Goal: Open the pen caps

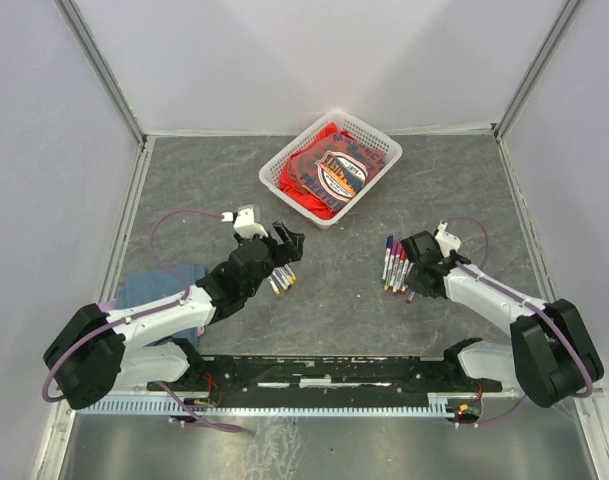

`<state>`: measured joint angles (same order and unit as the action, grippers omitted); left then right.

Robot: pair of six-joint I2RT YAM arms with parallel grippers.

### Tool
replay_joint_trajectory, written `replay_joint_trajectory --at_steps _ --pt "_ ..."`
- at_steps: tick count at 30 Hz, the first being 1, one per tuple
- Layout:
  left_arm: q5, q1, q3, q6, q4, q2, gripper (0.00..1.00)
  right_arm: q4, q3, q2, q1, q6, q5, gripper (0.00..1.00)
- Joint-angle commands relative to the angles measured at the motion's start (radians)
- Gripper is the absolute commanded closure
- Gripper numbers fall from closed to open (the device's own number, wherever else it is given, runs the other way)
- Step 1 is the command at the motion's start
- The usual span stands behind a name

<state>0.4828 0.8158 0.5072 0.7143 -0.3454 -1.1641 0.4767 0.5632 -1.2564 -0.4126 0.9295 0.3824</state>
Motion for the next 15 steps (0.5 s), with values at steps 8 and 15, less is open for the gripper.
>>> replay_joint_trajectory --at_steps 8,15 --pt "-0.157 0.003 0.087 0.011 -0.008 0.038 0.11 0.074 0.011 0.232 -0.004 -0.067 -0.055 0.99" --pt "-0.323 -0.001 0.180 0.023 -0.014 -0.020 0.10 -0.076 -0.011 0.374 -0.005 -0.208 -0.308 0.99"
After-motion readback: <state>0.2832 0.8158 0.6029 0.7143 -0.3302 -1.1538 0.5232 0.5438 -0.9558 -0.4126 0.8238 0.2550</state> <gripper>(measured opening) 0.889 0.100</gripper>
